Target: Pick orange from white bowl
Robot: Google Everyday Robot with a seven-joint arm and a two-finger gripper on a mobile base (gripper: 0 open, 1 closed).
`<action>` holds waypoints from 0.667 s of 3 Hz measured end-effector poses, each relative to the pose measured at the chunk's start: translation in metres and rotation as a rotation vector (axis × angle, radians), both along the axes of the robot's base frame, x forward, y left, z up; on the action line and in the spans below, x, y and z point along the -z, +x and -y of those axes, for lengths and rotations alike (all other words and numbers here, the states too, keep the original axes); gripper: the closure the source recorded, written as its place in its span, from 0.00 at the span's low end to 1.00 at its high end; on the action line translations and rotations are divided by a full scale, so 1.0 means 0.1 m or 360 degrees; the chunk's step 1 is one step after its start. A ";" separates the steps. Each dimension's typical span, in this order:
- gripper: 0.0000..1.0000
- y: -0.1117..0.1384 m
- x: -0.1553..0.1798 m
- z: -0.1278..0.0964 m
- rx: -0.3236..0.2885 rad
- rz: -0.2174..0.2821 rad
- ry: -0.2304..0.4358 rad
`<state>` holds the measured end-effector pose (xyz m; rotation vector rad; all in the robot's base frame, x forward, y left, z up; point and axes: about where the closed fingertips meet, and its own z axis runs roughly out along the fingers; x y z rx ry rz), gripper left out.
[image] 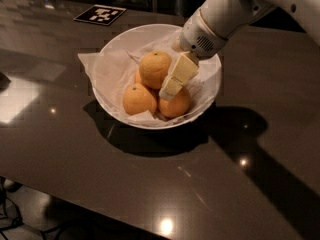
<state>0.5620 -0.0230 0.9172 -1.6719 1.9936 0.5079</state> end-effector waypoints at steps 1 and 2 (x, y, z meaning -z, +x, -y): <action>0.01 0.00 0.05 -0.13 -0.0064 -0.0036 -0.0003; 0.00 -0.01 0.11 -0.24 -0.0123 -0.0077 -0.0006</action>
Offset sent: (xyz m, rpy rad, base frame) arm -0.0026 0.0328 -0.0166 -0.0062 0.0782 0.1178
